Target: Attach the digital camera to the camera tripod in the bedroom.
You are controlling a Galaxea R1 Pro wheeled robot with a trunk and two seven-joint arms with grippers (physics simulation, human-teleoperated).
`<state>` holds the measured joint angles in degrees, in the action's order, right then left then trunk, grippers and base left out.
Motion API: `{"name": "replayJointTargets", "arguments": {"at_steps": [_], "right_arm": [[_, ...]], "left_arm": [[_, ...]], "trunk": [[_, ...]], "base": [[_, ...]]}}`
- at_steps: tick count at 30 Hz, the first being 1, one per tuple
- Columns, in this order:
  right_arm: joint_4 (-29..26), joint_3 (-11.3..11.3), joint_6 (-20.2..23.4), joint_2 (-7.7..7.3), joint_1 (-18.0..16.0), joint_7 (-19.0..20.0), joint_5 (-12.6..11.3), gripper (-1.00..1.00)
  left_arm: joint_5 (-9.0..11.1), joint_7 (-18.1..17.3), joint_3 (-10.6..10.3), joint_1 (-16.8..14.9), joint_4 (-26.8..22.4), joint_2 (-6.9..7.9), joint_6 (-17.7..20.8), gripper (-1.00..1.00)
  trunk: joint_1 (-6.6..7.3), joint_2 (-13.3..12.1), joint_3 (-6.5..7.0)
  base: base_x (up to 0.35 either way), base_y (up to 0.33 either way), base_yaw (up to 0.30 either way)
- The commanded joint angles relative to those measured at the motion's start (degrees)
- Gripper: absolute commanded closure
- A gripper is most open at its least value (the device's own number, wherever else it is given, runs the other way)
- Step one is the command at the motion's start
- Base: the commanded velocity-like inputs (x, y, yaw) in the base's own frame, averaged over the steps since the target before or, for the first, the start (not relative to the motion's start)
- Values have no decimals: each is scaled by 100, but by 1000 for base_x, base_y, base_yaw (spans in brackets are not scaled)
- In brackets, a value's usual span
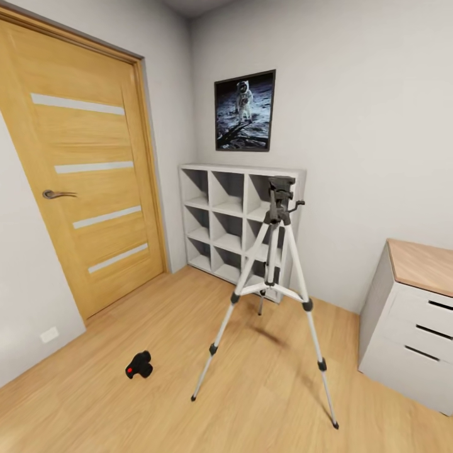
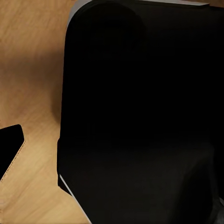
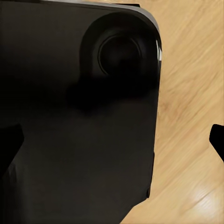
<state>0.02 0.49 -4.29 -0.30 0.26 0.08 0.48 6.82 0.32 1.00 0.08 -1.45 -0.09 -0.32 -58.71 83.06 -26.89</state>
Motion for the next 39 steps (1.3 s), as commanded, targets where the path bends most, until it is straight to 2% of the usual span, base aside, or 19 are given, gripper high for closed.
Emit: {"name": "replayJointTargets", "arguments": {"at_steps": [1, 9, 26, 39], "right_arm": [[0, 4, -20, 0, 0, 1, 5, -100], [-1, 6, -20, 4, 0, 1, 5, -100], [-1, 21, -20, 4, 0, 1, 6, -100], [2, 21, -20, 4, 0, 1, 12, -100]], "left_arm": [[48, 3, 5, 1, -5, -1, -2, -100], [48, 3, 8, 1, -5, 1, -1, -100], [48, 12, 14, 1, -5, -8, -2, -100], [48, 12, 14, 1, -5, -15, -3, -100]], "trunk": [[-2, 2, -4], [-2, 2, -4], [-2, 2, -4], [-2, 2, -4]], "base": [[168, 138, 0], [221, 193, 62], [236, 213, 255], [37, 32, 268]]}}
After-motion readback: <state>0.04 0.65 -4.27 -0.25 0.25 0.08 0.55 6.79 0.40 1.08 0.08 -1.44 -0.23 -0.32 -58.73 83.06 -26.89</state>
